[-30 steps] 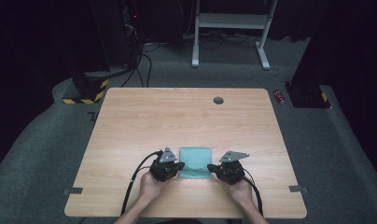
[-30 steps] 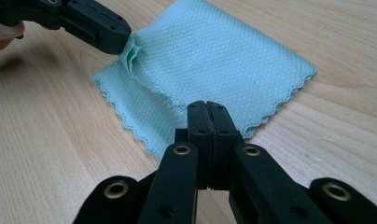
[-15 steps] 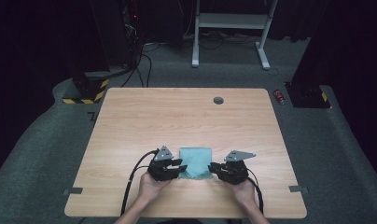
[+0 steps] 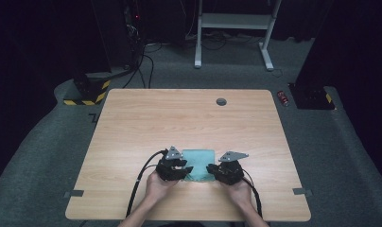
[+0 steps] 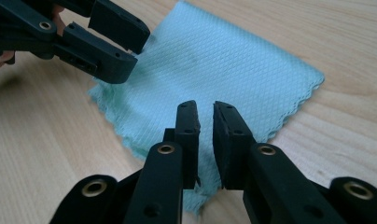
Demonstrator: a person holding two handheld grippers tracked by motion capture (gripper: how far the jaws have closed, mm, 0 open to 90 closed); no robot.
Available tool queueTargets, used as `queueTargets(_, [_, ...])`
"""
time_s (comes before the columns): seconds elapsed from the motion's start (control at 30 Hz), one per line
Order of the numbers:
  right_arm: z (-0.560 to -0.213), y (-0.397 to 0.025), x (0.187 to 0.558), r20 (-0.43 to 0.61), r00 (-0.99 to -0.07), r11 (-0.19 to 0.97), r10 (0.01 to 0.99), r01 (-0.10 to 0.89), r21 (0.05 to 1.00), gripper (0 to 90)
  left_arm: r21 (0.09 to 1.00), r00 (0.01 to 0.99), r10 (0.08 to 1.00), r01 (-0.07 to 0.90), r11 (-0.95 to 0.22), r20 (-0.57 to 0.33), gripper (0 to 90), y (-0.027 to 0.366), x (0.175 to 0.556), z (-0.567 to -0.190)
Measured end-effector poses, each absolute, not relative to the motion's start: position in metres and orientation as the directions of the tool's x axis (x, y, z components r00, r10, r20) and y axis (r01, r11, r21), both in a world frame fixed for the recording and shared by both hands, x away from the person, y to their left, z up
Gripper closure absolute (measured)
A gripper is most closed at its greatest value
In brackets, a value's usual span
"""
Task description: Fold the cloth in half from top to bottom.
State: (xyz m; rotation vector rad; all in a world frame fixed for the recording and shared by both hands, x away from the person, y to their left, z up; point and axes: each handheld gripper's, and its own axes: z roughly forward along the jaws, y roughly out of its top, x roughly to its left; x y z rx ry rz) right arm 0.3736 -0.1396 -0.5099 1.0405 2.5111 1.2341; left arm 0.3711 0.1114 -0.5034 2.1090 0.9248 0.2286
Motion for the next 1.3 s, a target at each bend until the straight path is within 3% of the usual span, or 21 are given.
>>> queueTargets(0.47, [-0.52,-0.145,0.355,0.109,-0.768,0.474,0.632,0.494,0.729,73.5,0.697,0.724,0.686,0.527,-0.486,-0.07,54.0,0.124,0.35,-0.515])
queueTargets(0.6, [-0.518,-0.144,0.355,0.108,-0.767,0.472,0.633,0.492,0.732,72.2,0.706,0.723,0.685,0.531,-0.468,-0.089,50.2,0.13,0.347,-0.511])
queueTargets(0.67, [-0.515,-0.145,0.357,0.126,-0.76,0.449,0.638,0.5,0.741,74.6,0.728,0.714,0.691,0.532,-0.432,-0.113,49.4,0.132,0.349,-0.506])
queueTargets(0.87, [-0.514,-0.14,0.374,0.145,-0.744,0.417,0.652,0.512,0.751,85.5,0.748,0.729,0.681,0.492,-0.446,-0.073,49.9,0.104,0.372,-0.498])
queueTargets(1.07, [-0.518,-0.139,0.381,0.138,-0.736,0.43,0.663,0.524,0.735,87.3,0.686,0.721,0.691,0.528,-0.501,-0.051,50.0,0.096,0.381,-0.512])
queueTargets(1.3, [-0.508,-0.137,0.395,0.138,-0.717,0.392,0.683,0.52,0.759,88.0,0.732,0.697,0.714,0.522,-0.438,-0.071,50.0,0.104,0.393,-0.501])
